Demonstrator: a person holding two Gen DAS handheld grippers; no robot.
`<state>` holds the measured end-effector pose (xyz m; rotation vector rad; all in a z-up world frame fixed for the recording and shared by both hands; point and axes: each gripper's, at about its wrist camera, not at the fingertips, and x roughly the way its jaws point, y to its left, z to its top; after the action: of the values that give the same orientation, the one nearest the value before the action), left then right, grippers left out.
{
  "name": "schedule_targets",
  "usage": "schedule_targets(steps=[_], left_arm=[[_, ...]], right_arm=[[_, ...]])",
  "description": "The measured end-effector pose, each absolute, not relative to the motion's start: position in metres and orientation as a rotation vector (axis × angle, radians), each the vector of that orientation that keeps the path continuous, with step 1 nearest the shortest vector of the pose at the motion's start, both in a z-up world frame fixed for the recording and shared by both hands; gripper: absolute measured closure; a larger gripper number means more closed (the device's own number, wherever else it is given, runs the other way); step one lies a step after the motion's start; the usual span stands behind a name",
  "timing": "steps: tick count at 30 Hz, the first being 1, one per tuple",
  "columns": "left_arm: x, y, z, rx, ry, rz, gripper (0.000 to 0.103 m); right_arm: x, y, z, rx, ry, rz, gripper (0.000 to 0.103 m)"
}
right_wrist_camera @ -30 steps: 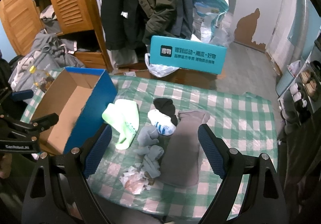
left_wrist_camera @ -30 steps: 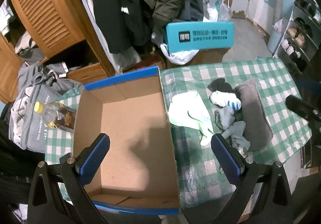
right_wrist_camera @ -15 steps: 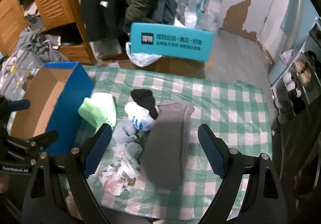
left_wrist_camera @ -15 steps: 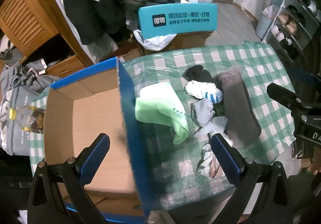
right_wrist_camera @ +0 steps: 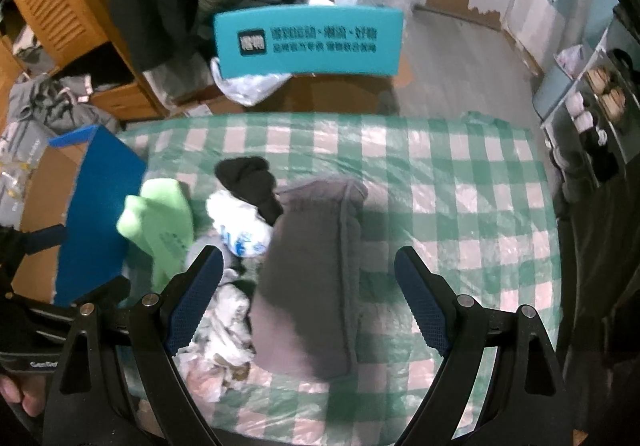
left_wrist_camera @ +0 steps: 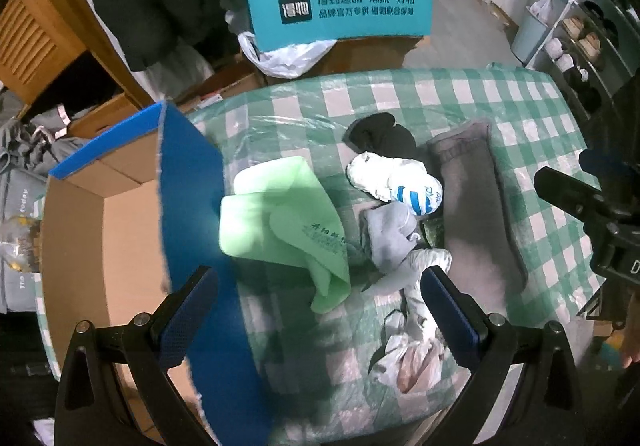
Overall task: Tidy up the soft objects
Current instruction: 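Reach the left tool to the light green cloth while the right tool reaches the grey fleece sock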
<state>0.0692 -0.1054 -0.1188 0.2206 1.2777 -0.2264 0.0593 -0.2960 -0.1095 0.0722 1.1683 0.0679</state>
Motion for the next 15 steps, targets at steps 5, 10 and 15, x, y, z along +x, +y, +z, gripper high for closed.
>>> schedule_targets(steps=[5, 10, 15], left_arm=[[0.074, -0.116, -0.134, 0.239, 1.297, -0.236, 0.001], [0.08, -0.117, -0.149, 0.241, 1.318, -0.229, 0.001], [0.085, -0.114, -0.159, 0.237, 1.338, -0.21, 0.001]], right_arm=[[0.065, -0.306, -0.126, 0.1, 1.198, 0.043, 0.017], [0.069, -0.305, -0.141, 0.105, 1.231, 0.046, 0.017], [0.069, -0.301, -0.154, 0.085, 1.256, 0.053, 0.017]])
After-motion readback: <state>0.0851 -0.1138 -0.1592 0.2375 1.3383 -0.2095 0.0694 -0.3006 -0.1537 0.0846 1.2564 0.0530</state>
